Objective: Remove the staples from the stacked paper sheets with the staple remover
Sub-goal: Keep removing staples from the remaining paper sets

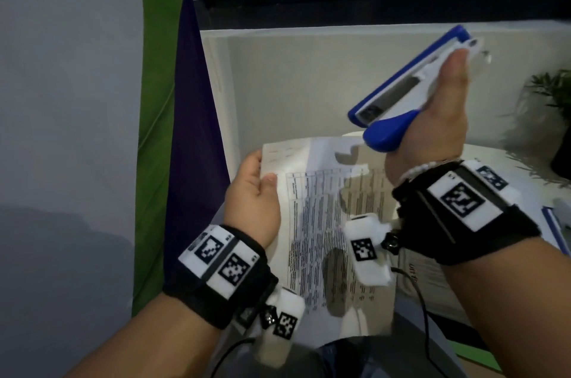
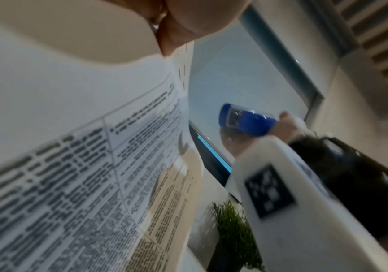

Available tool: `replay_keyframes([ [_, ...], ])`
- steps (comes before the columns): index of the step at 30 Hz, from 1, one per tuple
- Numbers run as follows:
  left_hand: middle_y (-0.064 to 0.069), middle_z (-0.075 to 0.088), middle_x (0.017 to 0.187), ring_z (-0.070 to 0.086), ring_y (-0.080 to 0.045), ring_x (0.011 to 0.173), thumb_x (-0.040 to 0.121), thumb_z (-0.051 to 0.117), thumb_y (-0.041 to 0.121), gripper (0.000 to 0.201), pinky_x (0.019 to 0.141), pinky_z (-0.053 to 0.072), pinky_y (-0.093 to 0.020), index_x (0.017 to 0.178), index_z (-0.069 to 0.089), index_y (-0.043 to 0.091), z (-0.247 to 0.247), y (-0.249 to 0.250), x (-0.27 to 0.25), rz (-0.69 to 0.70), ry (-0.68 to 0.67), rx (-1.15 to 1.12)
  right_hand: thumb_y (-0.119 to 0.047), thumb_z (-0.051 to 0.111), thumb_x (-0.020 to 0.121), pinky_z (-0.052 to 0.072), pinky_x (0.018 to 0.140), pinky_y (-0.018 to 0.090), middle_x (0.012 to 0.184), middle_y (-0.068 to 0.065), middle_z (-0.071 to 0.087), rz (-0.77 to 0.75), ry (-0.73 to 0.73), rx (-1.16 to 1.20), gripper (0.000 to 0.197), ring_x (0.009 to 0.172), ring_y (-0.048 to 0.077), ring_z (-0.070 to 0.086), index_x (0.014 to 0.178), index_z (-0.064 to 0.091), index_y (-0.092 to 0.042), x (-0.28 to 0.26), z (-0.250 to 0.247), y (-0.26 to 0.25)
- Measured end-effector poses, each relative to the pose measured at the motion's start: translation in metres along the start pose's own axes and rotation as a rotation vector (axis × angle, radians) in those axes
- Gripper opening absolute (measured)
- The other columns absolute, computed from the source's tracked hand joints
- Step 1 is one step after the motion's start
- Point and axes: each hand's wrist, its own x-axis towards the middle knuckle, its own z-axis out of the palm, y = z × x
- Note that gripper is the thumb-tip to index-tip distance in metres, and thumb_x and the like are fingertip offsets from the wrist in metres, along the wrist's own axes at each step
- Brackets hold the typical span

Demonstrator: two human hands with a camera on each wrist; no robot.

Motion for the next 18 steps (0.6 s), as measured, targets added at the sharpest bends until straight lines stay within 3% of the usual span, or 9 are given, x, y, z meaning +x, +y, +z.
replay_keyframes([
  [3, 0.012, 0.07, 0.093, 0.067, -0.011, 0.082, 0.093, 0.044, -0.002, 0.05, 0.078, 0.056, -0.036, 0.101, 0.064, 0.044, 0.005, -0.005, 0.01, 0.112, -0.052, 0.022, -0.068, 0.047, 0.083, 0.044, 0.103, 0.043, 0.106, -0.011, 0.061, 0.086, 0.012, -0.051, 0.04, 0.105, 0.013, 0.06, 0.1, 0.054, -0.033, 0.012, -0.021, 0.004],
  [6, 0.024, 0.062, 0.103, 0.06, 0.005, 0.096, 0.085, 0.046, -0.008, 0.057, 0.092, 0.047, -0.02, 0.094, 0.07, 0.043, 0.013, -0.02, 0.013, 0.35, -0.277, 0.266, -0.089, 0.057, 0.05, 0.051, 0.089, 0.058, 0.107, 0.008, 0.068, 0.313, 0.036, -0.142, 0.08, 0.095, 0.03, 0.067, 0.1, 0.061, -0.027, 0.015, -0.043, 0.031],
  [8, 0.024, 0.058, 0.11, 0.057, 0.006, 0.103, 0.082, 0.048, -0.002, 0.05, 0.097, 0.044, -0.019, 0.107, 0.063, 0.04, 0.019, -0.034, 0.01, 0.396, -0.389, 0.339, -0.09, 0.055, 0.051, 0.05, 0.082, 0.065, 0.111, 0.018, 0.068, 0.47, 0.047, -0.12, 0.092, 0.095, 0.039, 0.067, 0.108, 0.064, -0.018, 0.014, -0.063, 0.051],
  [10, 0.022, 0.058, 0.114, 0.055, 0.006, 0.101, 0.083, 0.055, -0.002, 0.047, 0.093, 0.042, -0.011, 0.105, 0.066, 0.037, 0.024, -0.044, 0.008, 0.445, -0.421, 0.432, -0.079, 0.048, 0.074, 0.054, 0.076, 0.06, 0.112, 0.021, 0.067, 0.559, 0.081, -0.075, 0.08, 0.096, 0.044, 0.066, 0.114, 0.064, -0.012, 0.011, -0.08, 0.066],
  [12, 0.017, 0.063, 0.112, 0.051, 0.006, 0.102, 0.076, 0.063, -0.009, 0.045, 0.086, 0.032, 0.006, 0.094, 0.074, 0.03, 0.025, -0.048, 0.004, 0.575, -0.425, 0.561, -0.075, 0.043, 0.081, 0.054, 0.061, 0.042, 0.104, 0.018, 0.07, 0.602, 0.118, -0.076, 0.07, 0.089, 0.042, 0.066, 0.105, 0.067, -0.013, 0.008, -0.096, 0.077],
  [13, 0.012, 0.066, 0.11, 0.05, 0.003, 0.105, 0.072, 0.064, -0.009, 0.042, 0.085, 0.03, 0.007, 0.091, 0.075, 0.026, 0.026, -0.05, 0.003, 0.638, -0.443, 0.592, -0.074, 0.042, 0.083, 0.05, 0.056, 0.037, 0.096, 0.015, 0.07, 0.604, 0.139, -0.073, 0.064, 0.083, 0.039, 0.066, 0.097, 0.067, -0.016, 0.005, -0.102, 0.081],
  [14, 0.007, 0.068, 0.109, 0.051, -0.002, 0.106, 0.071, 0.062, -0.006, 0.038, 0.086, 0.036, 0.003, 0.088, 0.076, 0.024, 0.027, -0.054, 0.002, 0.683, -0.465, 0.591, -0.072, 0.043, 0.084, 0.048, 0.054, 0.034, 0.088, 0.012, 0.07, 0.597, 0.155, -0.064, 0.058, 0.078, 0.036, 0.065, 0.091, 0.066, -0.019, 0.004, -0.107, 0.084],
  [16, 0.004, 0.068, 0.109, 0.054, -0.005, 0.105, 0.075, 0.052, 0.005, 0.033, 0.088, 0.05, -0.021, 0.088, 0.075, 0.025, 0.031, -0.062, 0.002, 0.686, -0.499, 0.566, -0.069, 0.042, 0.086, 0.047, 0.055, 0.033, 0.078, 0.006, 0.071, 0.579, 0.158, -0.043, 0.052, 0.074, 0.032, 0.065, 0.088, 0.065, -0.023, 0.002, -0.111, 0.086],
  [18, 0.006, 0.067, 0.109, 0.055, -0.01, 0.109, 0.074, 0.05, 0.016, 0.029, 0.093, 0.05, -0.038, 0.087, 0.074, 0.026, 0.033, -0.069, 0.003, 0.658, -0.532, 0.563, -0.066, 0.042, 0.088, 0.049, 0.06, 0.034, 0.072, 0.002, 0.072, 0.559, 0.149, -0.031, 0.048, 0.074, 0.029, 0.067, 0.089, 0.065, -0.023, 0.002, -0.113, 0.089],
])
